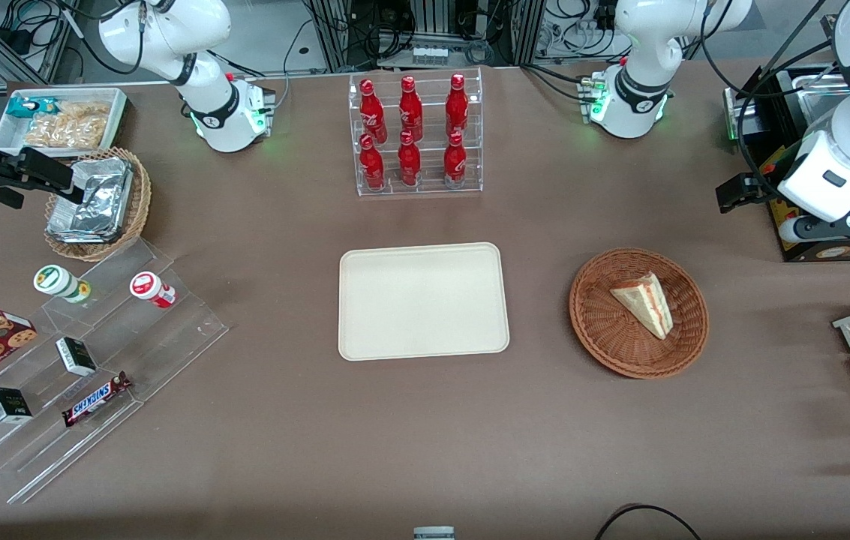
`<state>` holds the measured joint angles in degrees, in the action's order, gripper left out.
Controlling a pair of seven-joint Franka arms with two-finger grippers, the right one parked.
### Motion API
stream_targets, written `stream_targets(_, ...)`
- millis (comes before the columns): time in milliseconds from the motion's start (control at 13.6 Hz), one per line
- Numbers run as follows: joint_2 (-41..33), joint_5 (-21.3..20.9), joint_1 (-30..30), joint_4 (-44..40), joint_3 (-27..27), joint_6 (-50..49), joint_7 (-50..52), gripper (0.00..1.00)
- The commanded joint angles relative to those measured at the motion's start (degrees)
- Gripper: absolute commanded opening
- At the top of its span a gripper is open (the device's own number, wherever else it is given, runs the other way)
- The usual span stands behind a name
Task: Place sandwich from basket to tray
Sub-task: 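Move the left gripper over the wrapped sandwich in the wicker basket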
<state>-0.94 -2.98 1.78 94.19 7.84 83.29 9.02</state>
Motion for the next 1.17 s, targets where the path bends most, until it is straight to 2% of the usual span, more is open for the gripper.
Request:
stream_targets(0,-0.64,-0.01,0.42,-0.59,1.12,-1.11,-0.75,1.0)
stream_targets(294,1.38,1.58,0.59,1.77,1.04,-1.9,-0.67,1.0)
stream_targets(514,3.4,1.49,0.51,5.46,1.04,1.77,-0.67,1.0)
stream_targets(1101,1.92,1.14,-0.55,26.81,0.95,27.43,0.21,1.0)
